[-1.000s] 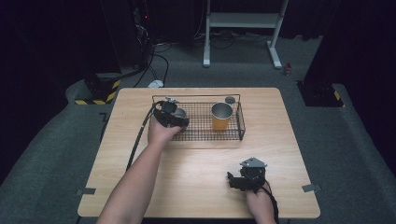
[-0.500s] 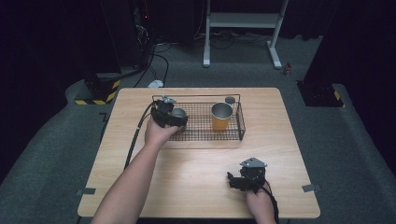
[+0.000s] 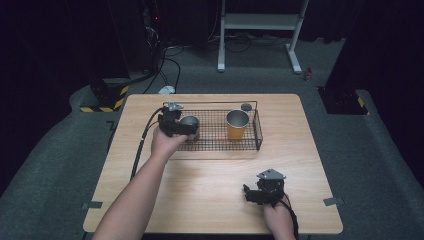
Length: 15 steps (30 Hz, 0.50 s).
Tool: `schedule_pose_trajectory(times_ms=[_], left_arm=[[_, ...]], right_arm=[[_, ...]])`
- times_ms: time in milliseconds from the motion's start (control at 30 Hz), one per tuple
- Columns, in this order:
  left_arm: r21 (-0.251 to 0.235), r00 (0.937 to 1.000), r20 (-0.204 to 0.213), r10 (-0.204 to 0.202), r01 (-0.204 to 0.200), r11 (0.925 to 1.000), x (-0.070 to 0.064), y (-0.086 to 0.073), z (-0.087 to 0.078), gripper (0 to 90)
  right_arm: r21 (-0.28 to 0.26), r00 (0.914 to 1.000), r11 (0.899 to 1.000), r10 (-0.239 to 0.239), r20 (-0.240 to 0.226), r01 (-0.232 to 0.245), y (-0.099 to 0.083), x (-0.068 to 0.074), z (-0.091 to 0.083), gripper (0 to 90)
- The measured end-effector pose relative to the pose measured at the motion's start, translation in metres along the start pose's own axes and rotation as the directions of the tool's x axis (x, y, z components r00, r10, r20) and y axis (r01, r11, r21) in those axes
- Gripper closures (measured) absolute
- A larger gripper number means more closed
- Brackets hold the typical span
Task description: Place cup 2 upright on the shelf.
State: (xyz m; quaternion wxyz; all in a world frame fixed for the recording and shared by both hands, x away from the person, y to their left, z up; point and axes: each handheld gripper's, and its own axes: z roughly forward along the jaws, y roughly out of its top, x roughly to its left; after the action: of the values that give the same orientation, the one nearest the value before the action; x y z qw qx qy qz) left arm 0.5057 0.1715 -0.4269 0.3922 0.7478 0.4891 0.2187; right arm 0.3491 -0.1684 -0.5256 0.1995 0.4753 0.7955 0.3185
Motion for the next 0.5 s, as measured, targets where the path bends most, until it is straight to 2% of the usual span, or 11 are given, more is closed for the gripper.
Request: schedule_pose_trajectory(times_ms=[133, 500], left_arm=[[0.006, 0.9999, 0.008, 0.010, -0.010, 0.9999, 0.001, 0.000, -0.005, 0.8], [-0.022, 0.9993, 0.036, 0.008, -0.007, 0.9997, 0.006, -0.009, -0.018, 1.0]], right_arm=[[0.000, 1.0000, 1.000, 0.000, 0.000, 0.000, 0.000, 0.000, 0.000, 9.0], [0.000, 1.0000, 1.000, 0.001, -0.001, -0.001, 0.000, 0.000, 0.000, 9.0]])
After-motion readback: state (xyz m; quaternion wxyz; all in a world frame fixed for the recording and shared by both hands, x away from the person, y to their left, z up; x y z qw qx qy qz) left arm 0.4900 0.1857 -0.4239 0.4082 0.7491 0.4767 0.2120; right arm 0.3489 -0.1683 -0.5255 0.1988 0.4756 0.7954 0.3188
